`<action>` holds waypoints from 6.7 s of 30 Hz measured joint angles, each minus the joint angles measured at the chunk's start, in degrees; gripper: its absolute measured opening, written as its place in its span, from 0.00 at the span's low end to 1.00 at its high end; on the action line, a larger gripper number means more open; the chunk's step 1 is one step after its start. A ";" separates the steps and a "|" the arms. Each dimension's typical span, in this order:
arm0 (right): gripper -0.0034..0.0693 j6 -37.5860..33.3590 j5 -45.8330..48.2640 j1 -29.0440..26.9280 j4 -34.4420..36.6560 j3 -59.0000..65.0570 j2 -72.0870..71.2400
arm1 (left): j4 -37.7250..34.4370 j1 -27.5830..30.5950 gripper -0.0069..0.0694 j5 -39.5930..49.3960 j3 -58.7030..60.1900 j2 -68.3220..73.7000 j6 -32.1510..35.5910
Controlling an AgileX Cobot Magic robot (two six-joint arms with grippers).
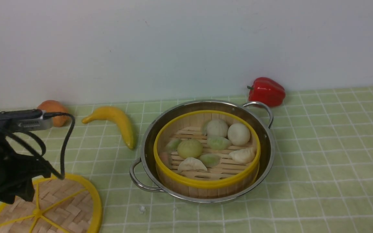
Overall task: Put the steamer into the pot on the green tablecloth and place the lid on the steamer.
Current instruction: 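Grasp the bamboo steamer lid lying on the table by its centre knob, then place the yellow bamboo steamer lid onto the steamer in the pot with the left gripper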
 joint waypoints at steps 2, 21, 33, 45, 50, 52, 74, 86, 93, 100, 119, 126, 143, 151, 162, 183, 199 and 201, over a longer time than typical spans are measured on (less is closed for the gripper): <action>0.38 0.00 0.00 0.00 0.00 0.00 0.00 | 0.00 0.00 0.41 0.00 -0.53 3.64 0.30; 0.38 0.00 0.00 0.00 0.00 0.00 0.00 | 1.10 0.00 0.34 -4.35 -0.65 13.01 -0.22; 0.38 0.00 0.00 0.00 0.00 0.04 0.00 | 1.21 0.00 0.25 -3.24 -0.65 13.01 -0.15; 0.38 0.00 0.00 0.00 0.00 0.11 0.00 | 0.64 -0.05 0.25 -1.89 -7.72 2.20 9.80; 0.38 0.00 0.00 0.00 0.00 0.11 0.00 | -6.69 -0.90 0.25 2.40 -14.81 -2.18 22.07; 0.38 0.00 0.00 0.00 0.00 0.11 0.00 | -9.34 -2.05 0.25 3.62 -16.72 -2.39 24.78; 0.38 0.00 0.00 0.00 0.00 0.11 0.00 | -6.59 -34.10 0.25 3.32 -40.35 18.21 35.23; 0.38 0.00 0.00 0.00 -0.15 0.11 0.00 | -6.05 -36.12 0.25 3.69 -45.88 26.10 35.29; 0.38 0.00 0.00 0.00 -0.15 0.11 0.00 | -5.86 -36.12 0.25 3.60 -45.95 27.07 35.79; 0.38 0.00 0.00 0.00 -0.15 0.11 0.00 | -5.92 -36.12 0.25 0.40 -45.95 28.31 36.39; 0.38 0.00 0.00 0.00 -0.15 0.11 0.00 | -7.19 -36.12 0.25 6.18 -50.65 28.31 33.95; 0.38 0.00 0.00 0.00 -0.15 0.11 0.00 | -7.39 -36.12 0.25 9.69 -51.34 30.31 33.75; 0.38 0.00 0.00 0.00 -0.15 0.11 0.00 | -11.17 -36.12 0.25 4.05 -51.41 33.43 37.70; 0.38 0.00 0.00 0.00 -0.15 0.11 0.00 | -11.35 -36.12 0.25 4.69 -51.41 33.55 37.75; 0.38 0.00 0.00 0.00 -0.15 0.11 0.00 | -11.48 -33.84 0.25 4.53 -51.41 34.05 34.02; 0.38 0.00 0.00 0.00 -0.15 0.11 0.00 | -16.71 -33.56 0.25 3.20 -51.41 35.29 38.38; 0.38 0.00 0.00 0.00 -0.15 0.11 0.00 | -16.64 -33.56 0.25 3.53 -51.60 35.32 33.51; 0.38 0.00 0.00 0.00 -0.15 0.11 0.00 | -16.64 -33.56 0.25 3.53 -51.60 35.32 32.99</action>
